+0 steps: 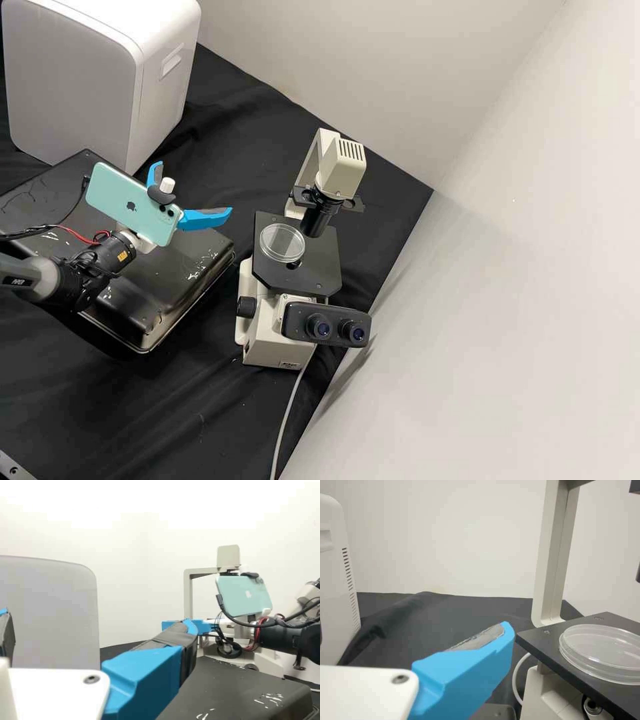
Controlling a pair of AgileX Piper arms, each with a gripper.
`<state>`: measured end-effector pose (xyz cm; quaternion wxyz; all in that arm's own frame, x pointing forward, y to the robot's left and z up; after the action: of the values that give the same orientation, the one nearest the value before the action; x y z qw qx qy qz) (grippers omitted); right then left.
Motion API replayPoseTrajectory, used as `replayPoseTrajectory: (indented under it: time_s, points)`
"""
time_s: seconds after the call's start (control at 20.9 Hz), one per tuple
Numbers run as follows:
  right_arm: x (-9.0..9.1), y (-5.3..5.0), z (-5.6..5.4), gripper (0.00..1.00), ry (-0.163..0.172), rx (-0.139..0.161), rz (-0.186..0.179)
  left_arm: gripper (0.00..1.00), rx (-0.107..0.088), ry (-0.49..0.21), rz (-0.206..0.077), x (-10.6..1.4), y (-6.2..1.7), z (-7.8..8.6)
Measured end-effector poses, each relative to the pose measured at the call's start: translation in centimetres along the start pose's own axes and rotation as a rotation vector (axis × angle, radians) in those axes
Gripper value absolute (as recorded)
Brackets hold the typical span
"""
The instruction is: Place the petri dish on the bench
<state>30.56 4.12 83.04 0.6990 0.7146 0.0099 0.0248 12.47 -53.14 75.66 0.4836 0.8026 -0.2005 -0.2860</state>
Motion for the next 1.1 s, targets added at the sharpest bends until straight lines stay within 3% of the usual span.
replayPoseTrajectory:
  time_s: [0.48,0.72,0.86,1.1]
  points:
    - [0.0,0.0,0.0,1.0,0.0,0.0,0.0,1.0,-0.003,0.005,0.004,0.0,0.06,0.0]
    - [-0.7,0.8,1.2,1.0,-0.04,0.002,0.023,1.0,-0.003,0.004,0.003,0.0,0.05,0.0]
    - [-1.3,1.3,1.9,1.0,-0.065,0.026,0.036,1.0,-0.005,-0.003,0.002,0.0,0.03,0.1]
    - [-1.8,2.3,2.8,1.0,-0.058,0.051,0.065,1.0,-0.005,-0.005,0.001,0.0,0.02,0.1]
